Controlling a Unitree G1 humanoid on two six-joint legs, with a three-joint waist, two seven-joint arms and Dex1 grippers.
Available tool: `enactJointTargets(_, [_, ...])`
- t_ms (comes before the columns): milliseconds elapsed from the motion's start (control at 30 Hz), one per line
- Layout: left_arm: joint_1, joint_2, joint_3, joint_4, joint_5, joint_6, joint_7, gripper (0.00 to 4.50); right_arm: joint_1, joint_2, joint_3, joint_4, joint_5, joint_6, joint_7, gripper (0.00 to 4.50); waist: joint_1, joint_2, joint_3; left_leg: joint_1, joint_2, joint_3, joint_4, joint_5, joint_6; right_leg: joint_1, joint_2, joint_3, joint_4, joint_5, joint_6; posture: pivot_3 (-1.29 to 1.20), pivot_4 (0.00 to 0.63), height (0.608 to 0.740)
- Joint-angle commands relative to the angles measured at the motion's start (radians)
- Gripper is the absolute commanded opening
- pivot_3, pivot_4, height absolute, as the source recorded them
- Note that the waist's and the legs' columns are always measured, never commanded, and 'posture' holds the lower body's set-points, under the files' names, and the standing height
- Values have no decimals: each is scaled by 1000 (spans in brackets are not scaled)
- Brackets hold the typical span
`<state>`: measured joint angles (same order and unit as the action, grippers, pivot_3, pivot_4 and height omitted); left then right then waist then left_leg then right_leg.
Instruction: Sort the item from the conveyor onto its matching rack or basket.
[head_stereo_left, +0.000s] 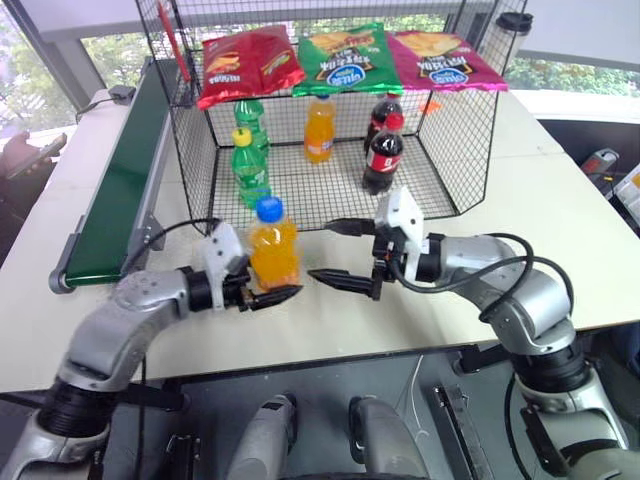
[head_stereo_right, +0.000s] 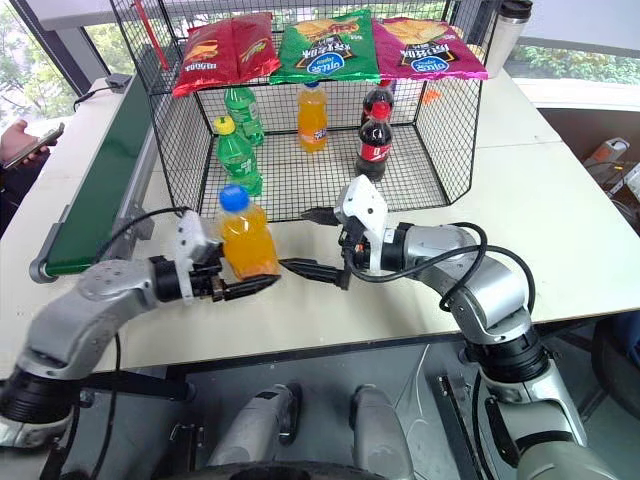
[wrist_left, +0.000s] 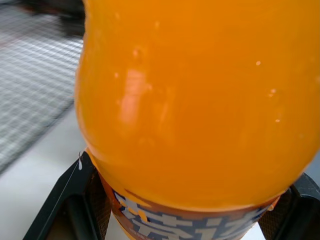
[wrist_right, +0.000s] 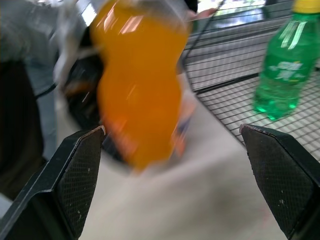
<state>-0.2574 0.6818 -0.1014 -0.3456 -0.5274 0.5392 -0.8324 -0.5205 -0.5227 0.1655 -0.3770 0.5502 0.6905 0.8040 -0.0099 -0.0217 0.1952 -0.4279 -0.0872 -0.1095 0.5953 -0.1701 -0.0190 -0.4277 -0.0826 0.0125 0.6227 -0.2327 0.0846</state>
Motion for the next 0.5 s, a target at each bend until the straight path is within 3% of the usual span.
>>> enactJointTargets(33, [-47, -28, -53, 55, 63, -93, -65, 3005, -27, 41, -24, 27, -8, -19, -35, 4500, 0, 0, 0, 0, 0, 0, 0, 1, 1, 0, 0, 0, 0, 0, 0, 0, 150, 739])
enactJointTargets(500, [-152, -159, -108, 187, 150, -155, -118, 3005, -45, 99, 1, 31, -19, -7, -39, 4500, -3, 0, 0, 0, 0, 0, 1, 2, 2, 0, 1, 0, 3, 2, 3, 0, 150, 739])
